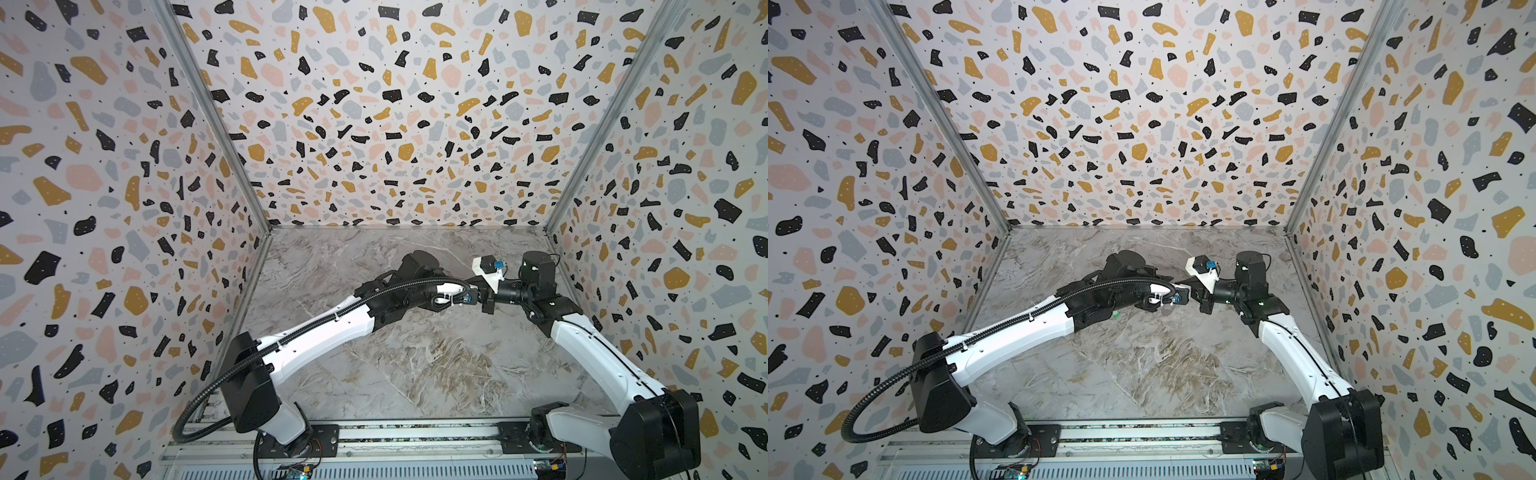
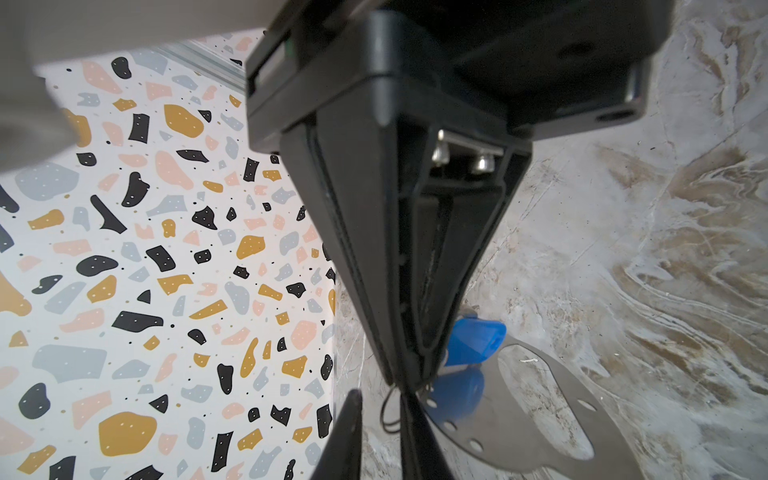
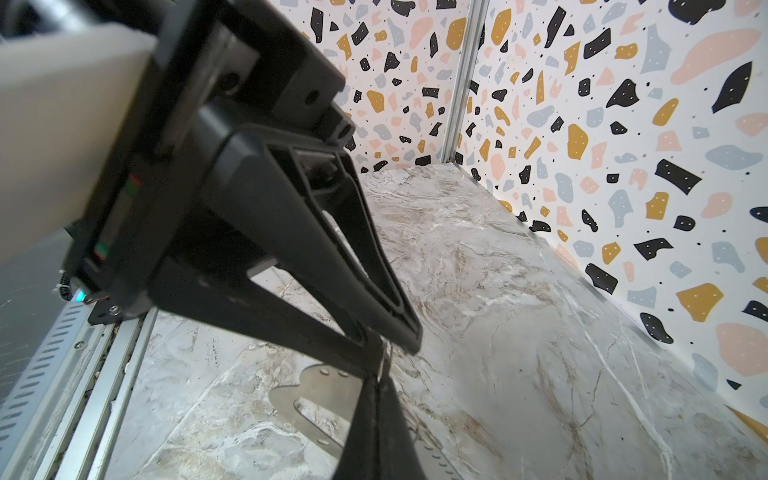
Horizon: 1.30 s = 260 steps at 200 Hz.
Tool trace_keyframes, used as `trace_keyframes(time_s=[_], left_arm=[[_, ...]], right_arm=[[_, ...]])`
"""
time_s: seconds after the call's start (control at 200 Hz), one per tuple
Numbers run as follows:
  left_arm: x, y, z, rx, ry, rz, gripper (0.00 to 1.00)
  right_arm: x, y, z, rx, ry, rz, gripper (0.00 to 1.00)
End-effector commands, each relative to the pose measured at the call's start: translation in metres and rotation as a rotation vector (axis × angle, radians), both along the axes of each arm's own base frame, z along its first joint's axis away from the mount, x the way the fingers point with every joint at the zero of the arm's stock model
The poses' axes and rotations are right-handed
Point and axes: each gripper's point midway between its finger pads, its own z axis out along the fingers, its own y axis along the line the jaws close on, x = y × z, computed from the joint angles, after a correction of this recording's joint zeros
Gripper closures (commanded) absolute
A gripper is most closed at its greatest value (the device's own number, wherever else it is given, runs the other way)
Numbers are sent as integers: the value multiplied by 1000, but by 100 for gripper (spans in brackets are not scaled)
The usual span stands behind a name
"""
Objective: Remove the keys from the keyring
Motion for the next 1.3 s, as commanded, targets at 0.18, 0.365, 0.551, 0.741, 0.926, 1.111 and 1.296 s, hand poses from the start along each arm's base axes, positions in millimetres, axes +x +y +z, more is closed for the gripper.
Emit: trace_keyframes(time_s=[0.18,0.365,0.551,0.741,0.926,1.111,1.296], left_arm=[[3,-4,10,-1,-23,7,83],[4,-3,9,9,-24,16,89],[5,-3,7,16,-19,17,89],[4,-3,5,20,-11,15,100],[4,-5,13,-31,37,8,100],[4,-3,31,-184,154,-40,100],[4,1,52,-343,231,-92,100]], right_arm=[[-13,6,17,-25,-137,70,100],[-15,7,15,-57,-194,68,100],[-16,7,19,-59,-243,71,100],[-20,6,23,-45,-294,78,100],[-16,1,22,-67,-313,19,89],[-5,-22,19,-116,-340,-114,65],[0,-38,18,-102,-340,-190,54]])
